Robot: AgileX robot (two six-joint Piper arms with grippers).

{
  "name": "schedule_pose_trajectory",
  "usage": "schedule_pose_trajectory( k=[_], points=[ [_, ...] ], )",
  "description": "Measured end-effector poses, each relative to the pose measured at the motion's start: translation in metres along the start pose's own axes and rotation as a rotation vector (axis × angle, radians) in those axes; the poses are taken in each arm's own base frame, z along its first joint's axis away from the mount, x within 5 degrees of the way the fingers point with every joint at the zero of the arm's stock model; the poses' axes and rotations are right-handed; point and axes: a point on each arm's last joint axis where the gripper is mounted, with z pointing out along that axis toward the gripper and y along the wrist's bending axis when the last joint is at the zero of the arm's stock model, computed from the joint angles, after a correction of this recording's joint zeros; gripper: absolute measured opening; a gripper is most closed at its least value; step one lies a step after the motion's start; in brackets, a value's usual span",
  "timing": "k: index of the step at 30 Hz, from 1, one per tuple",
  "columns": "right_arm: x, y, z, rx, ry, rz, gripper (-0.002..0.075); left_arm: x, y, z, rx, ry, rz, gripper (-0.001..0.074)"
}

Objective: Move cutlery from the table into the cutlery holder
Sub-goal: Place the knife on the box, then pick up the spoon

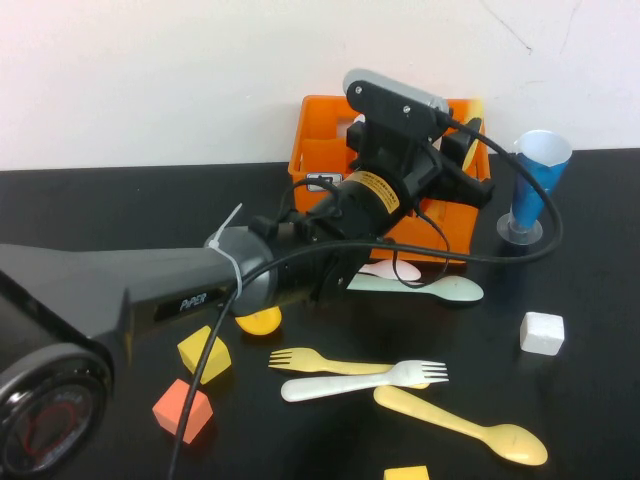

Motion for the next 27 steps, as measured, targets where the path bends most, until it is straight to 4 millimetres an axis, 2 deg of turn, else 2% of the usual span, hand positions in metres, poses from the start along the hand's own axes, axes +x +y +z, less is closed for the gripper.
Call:
schedule_pose_trajectory(
  k=[3,6,10,13,17,20,27],
  points=[
    [0.000,0.000,0.000,0.000,0.000,0.000,-0.0003,-0.006,-0.002,-0.002,0.010,0.021,0.023,0.0244],
    [0.000,0.000,0.000,0.000,0.000,0.000,-0.0003,-0.029,-0.008,-0.013,0.032,0.128,0.116,0.0244],
    [0.000,0.000,0.000,0.000,0.000,0.000,-0.0003,-0.068,-0.031,-0.047,0.015,0.382,0.247,0.0200],
    [0.000,0.000,0.000,0.000,0.000,0.000,-0.0003,-0.080,-0.042,-0.077,-0.027,0.623,0.288,0.0115],
    [0.000,0.000,0.000,0.000,0.000,0.000,-0.0003,-0.065,-0.043,-0.109,0.027,1.007,0.327,0.0053],
    [0.000,0.000,0.000,0.000,0.000,0.000,-0.0003,-0.051,-0.046,-0.119,0.142,1.180,0.371,0.0043],
    [0.000,0.000,0.000,0.000,0.000,0.000,-0.0003,-0.019,-0.054,-0.117,0.387,1.312,0.469,0.0088]
  ],
)
